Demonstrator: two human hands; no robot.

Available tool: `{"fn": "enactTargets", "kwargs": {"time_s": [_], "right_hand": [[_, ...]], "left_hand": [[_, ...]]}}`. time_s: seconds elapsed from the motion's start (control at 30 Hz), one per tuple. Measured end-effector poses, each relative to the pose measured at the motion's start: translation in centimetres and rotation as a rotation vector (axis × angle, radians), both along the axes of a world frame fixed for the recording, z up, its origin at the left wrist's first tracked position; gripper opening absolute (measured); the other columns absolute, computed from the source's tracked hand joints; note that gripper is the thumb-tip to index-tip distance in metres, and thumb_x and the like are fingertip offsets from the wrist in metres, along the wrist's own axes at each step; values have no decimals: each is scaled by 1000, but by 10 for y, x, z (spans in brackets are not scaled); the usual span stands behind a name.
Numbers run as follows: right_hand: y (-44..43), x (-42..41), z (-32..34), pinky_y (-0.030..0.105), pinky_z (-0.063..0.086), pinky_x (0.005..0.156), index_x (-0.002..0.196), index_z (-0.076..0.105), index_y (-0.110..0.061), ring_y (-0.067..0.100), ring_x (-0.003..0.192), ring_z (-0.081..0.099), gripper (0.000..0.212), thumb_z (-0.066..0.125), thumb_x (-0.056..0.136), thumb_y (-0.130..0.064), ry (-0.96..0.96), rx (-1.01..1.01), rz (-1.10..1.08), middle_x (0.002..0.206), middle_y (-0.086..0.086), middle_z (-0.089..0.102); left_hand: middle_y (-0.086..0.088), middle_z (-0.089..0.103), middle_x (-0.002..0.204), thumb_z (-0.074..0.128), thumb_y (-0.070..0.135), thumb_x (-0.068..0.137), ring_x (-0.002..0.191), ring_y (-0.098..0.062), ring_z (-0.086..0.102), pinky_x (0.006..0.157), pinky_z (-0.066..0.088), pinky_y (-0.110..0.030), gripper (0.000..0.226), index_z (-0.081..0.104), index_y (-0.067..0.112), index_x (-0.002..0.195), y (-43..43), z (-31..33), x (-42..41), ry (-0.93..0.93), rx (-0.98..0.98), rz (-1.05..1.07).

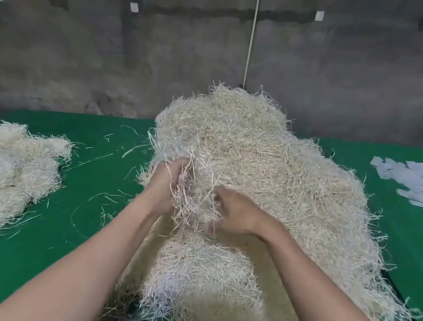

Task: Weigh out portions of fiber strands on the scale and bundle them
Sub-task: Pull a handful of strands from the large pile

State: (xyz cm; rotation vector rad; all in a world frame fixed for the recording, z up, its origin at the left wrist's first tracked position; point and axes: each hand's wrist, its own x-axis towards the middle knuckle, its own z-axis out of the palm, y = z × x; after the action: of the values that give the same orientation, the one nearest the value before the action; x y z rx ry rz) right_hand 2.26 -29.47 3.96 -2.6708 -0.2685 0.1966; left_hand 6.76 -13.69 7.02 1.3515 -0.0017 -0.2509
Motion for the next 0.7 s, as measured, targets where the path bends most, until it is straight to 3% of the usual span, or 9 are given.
{"fn": "enactTargets", "kwargs": {"time_s": [0.03, 0.1, 0.17, 0.23, 0.3, 0.37, 0.43, 0.53, 0.7], "right_hand": [[7, 1, -8, 33, 50, 92, 130, 46, -15, 17, 107, 57, 49, 65, 85, -22, 27, -48, 14, 116, 0, 56], [8, 4, -13, 24, 52, 74, 101, 61, -12, 13, 82, 59, 13, 59, 88, -12, -14, 81, -76, 88, -4, 57], [1, 10, -11, 19, 45, 68, 86, 62, -13, 15, 80, 57, 7, 59, 87, -7, -96, 285, -163, 86, -3, 58], [-7, 15, -15, 20, 46, 70, 86, 62, -14, 18, 83, 60, 3, 62, 87, -11, -109, 247, -147, 91, 2, 62], [-20, 14, -28, 22, 49, 65, 83, 58, -17, 14, 75, 61, 10, 63, 87, -25, -60, 74, -150, 85, -1, 62], [-43, 10, -47, 19, 41, 59, 78, 53, -21, 11, 72, 58, 15, 59, 90, -28, -28, -46, -204, 80, -6, 56], [-62, 3, -63, 20, 38, 63, 83, 55, -19, 13, 80, 55, 9, 53, 92, -20, -34, -112, -258, 87, -6, 54], [-70, 1, -76, 25, 37, 65, 93, 56, -19, 14, 83, 52, 8, 48, 94, -21, -44, -136, -281, 100, 1, 58], [-79, -2, -85, 34, 43, 86, 119, 54, -15, 22, 104, 54, 34, 52, 94, -37, -20, -217, -311, 118, 4, 59]], "left_hand": [[-5, 54, 65, 48, 7, 90, 50, -15, 49, 48, 43, -28, 25, 54, 7, 65, 2, 3, 1, -41, 67, -21], [-8, 61, 99, 52, 6, 89, 79, -16, 58, 62, 50, -29, 16, 61, 4, 76, 5, 3, 2, -228, 572, -152], [-3, 49, 127, 52, 2, 90, 109, -14, 51, 76, 49, -15, 11, 60, 7, 94, 7, -4, -2, -353, 1089, -422], [-4, 59, 99, 51, 2, 89, 88, -15, 58, 65, 48, -18, 13, 54, 14, 84, 6, -21, -3, -368, 1339, -607], [5, 50, 75, 47, 1, 90, 67, -9, 52, 59, 47, -20, 10, 54, 9, 91, 9, -31, 2, -465, 1521, -524], [7, 48, 71, 37, -3, 91, 64, -8, 51, 63, 53, -25, 22, 55, 9, 93, 18, -38, 10, -551, 1601, -376], [4, 51, 70, 34, -7, 87, 64, -10, 53, 63, 53, -27, 29, 57, 10, 89, 23, -40, 14, -569, 1600, -309], [-2, 64, 87, 37, -13, 81, 72, -14, 57, 64, 49, -25, 45, 63, 9, 110, 18, -37, 12, -589, 1567, -225], [-8, 63, 102, 36, -18, 78, 88, -20, 60, 75, 50, -28, 58, 59, 9, 123, 33, -38, 15, -617, 1529, -123]]}}
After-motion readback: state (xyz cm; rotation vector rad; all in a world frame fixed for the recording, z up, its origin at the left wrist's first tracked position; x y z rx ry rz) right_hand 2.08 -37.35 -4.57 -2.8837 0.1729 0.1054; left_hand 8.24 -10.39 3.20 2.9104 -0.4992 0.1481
